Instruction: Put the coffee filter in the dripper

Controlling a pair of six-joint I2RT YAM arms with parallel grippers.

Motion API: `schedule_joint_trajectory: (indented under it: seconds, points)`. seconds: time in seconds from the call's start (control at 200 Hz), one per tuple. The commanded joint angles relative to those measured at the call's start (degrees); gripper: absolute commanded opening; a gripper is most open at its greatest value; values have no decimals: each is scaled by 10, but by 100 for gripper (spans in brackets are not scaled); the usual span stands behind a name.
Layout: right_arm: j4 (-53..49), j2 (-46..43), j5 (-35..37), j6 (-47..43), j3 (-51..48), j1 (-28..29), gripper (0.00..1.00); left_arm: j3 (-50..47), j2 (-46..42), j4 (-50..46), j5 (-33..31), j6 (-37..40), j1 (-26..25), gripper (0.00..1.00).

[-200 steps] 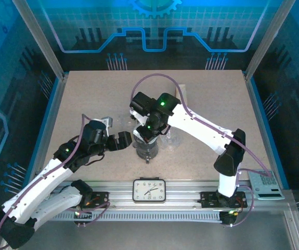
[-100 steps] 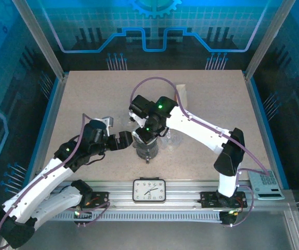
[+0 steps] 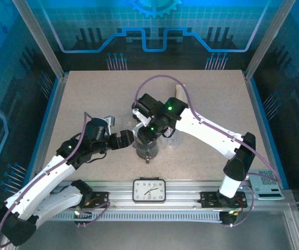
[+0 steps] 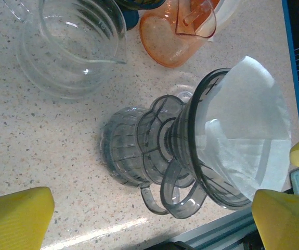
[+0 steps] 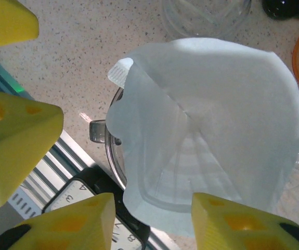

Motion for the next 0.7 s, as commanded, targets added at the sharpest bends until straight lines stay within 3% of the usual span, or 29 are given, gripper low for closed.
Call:
schedule_joint_trajectory:
  seconds: [0.0,0.215,0.48,0.695]
  points:
    - [14,-37,17,7,-23,-2,51,31,5,16,22,-5,6,99]
    - [47,-96,18,20,-64,-23,58,87,39,6,43,21,7,97]
    - [71,-131,42,6,-96,-67,58,174,129,-46,80,78,6,70]
    - [95,-132,40,-1,-124,-79,57,210,211,-112,93,116,0,74]
